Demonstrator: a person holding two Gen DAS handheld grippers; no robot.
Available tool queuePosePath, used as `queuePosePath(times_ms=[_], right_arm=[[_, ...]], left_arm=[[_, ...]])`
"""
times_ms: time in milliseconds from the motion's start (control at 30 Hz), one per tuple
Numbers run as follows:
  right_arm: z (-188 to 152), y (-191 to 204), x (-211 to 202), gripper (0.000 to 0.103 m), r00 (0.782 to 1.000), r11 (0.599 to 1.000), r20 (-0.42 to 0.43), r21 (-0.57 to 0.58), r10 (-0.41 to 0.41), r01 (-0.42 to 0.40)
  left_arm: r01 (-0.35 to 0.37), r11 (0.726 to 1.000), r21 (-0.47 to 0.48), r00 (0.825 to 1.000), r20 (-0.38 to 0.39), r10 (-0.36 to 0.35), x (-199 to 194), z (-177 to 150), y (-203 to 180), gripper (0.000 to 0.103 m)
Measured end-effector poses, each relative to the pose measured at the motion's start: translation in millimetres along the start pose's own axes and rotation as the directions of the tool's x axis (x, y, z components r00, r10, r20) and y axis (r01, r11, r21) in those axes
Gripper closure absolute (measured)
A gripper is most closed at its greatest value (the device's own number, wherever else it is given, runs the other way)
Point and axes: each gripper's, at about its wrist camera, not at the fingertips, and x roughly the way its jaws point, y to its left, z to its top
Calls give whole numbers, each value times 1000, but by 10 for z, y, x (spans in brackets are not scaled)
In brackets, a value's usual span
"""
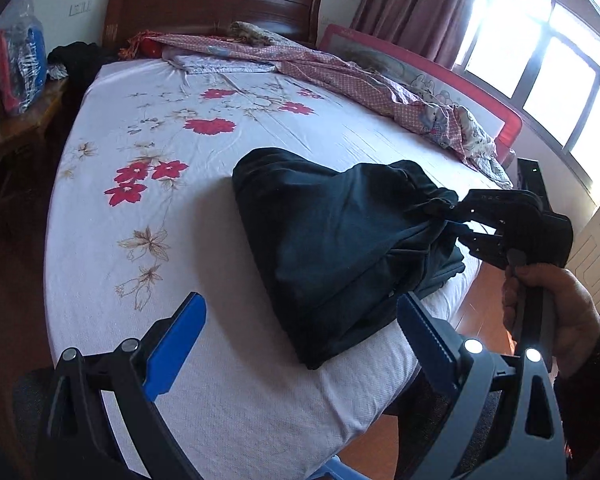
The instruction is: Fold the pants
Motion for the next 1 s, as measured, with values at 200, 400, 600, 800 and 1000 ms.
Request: queuePosePath(times_ms=[200, 400, 600, 800, 1000], right_arm=[[-44, -173, -326, 89, 997, 995, 55, -82, -56, 60], [-161, -782, -113, 78, 998, 988, -26, 146, -49, 52], [-13, -402, -551, 70, 985, 987, 94, 84, -146, 139], [432, 57, 139, 70, 972, 973, 89, -97, 216, -208], [626, -715, 881, 103, 990, 985, -19, 108, 140, -137]], left_arm=[[14, 1000, -5, 1000, 7, -14, 45, 58, 32, 5], [32, 977, 212, 997, 55, -45, 406, 414, -311, 4], [160, 942, 295, 987, -24, -160, 907, 485, -742, 3], [222, 910, 350, 973, -139, -184, 1187, 198, -1009, 3], [231, 886, 402, 968, -183, -170, 1292, 23, -1066, 3]])
